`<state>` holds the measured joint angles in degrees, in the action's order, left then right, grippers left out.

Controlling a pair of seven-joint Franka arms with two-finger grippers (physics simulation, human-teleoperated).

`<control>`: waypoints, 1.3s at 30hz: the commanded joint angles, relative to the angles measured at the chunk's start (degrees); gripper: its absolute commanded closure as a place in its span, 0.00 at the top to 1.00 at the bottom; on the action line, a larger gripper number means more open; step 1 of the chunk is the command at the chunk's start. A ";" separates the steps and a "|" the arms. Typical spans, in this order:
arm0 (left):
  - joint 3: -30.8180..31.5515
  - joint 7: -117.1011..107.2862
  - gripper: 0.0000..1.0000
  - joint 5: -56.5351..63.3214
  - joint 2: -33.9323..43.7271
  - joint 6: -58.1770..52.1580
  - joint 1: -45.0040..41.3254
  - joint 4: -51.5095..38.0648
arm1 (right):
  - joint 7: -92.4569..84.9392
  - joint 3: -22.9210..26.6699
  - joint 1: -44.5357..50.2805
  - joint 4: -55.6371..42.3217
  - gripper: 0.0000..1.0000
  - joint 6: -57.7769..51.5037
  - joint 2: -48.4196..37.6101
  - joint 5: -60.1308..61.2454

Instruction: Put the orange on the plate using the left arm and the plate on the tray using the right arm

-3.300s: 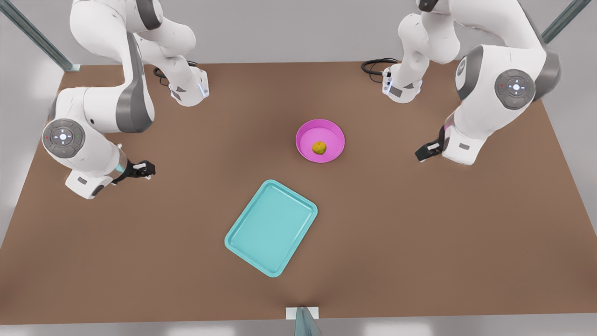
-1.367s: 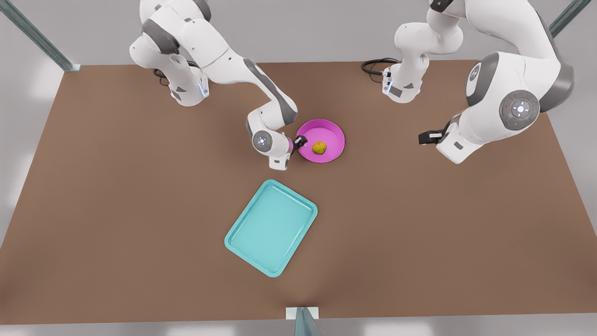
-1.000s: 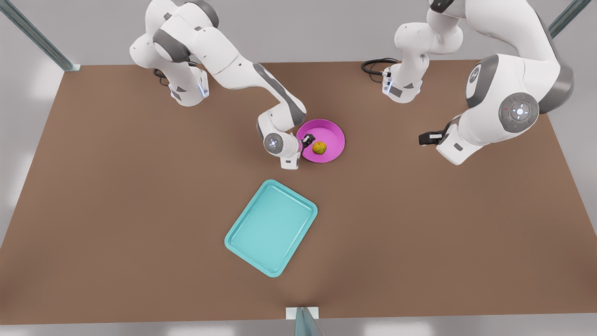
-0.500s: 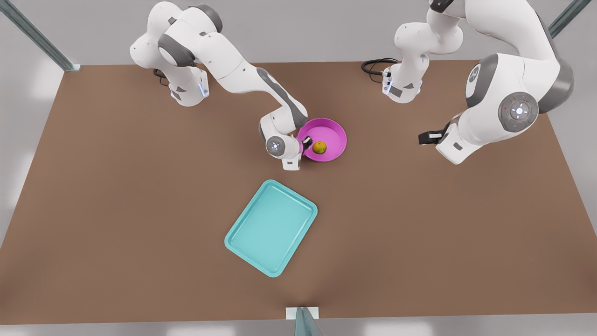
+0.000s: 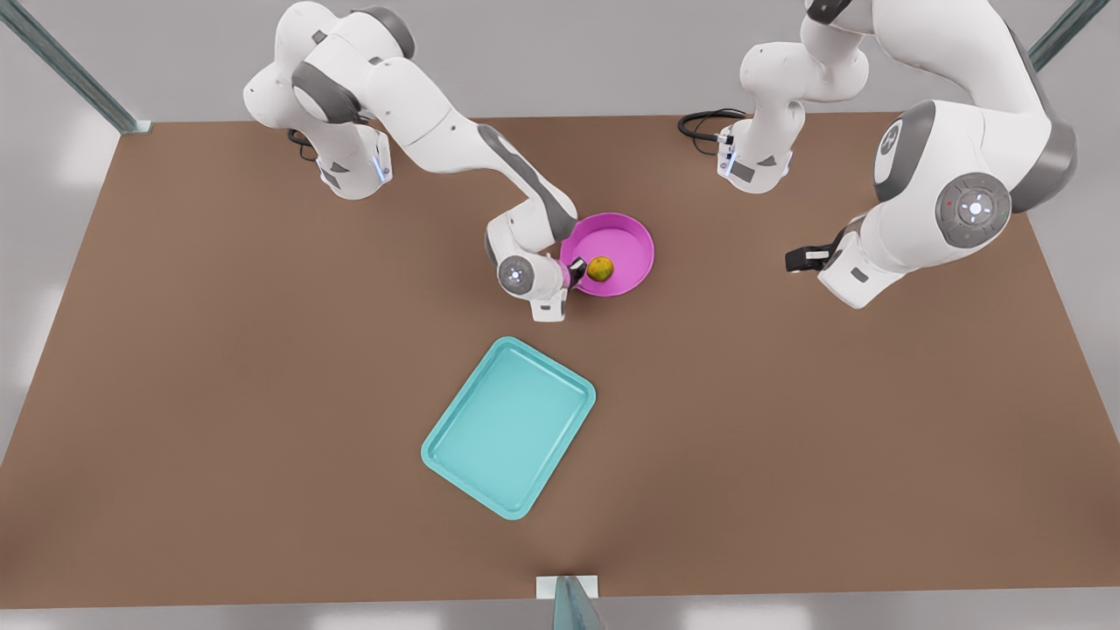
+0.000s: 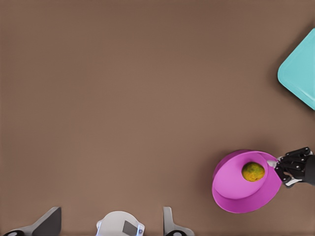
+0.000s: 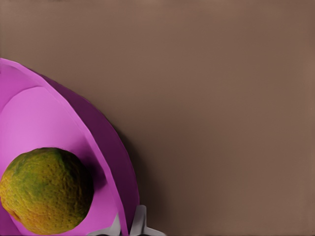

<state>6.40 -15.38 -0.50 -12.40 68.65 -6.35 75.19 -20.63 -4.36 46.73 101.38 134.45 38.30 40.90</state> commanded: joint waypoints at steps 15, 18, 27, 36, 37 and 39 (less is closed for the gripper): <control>-0.07 0.09 1.00 -0.29 -0.43 -0.01 0.02 -0.05 | 0.24 9.90 -15.88 -14.10 0.21 -13.77 0.81 2.95; -0.07 0.09 1.00 -0.29 -0.43 -0.01 0.10 -0.05 | -0.20 10.60 -19.84 -14.19 0.21 -13.69 1.16 2.69; -0.07 0.17 1.00 -0.11 -0.52 -0.09 0.11 -0.05 | -1.25 11.74 -21.95 -24.21 0.21 -13.16 9.16 2.69; -0.07 0.09 1.00 -0.20 -0.43 -0.18 0.02 -0.05 | -0.99 12.80 -21.95 -27.90 1.00 -14.13 11.80 2.95; -0.07 0.09 1.00 -0.20 -0.52 -0.09 0.02 -0.05 | -0.99 12.71 -21.86 -27.90 1.00 -14.21 11.71 3.04; -0.07 0.09 1.00 -0.38 -0.52 -0.09 0.10 -0.05 | -0.90 12.62 -21.77 -27.90 1.00 -14.39 11.00 3.22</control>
<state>6.28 -15.34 -0.84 -12.97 68.54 -6.31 75.17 -21.21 8.29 24.94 73.57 120.75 49.44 43.47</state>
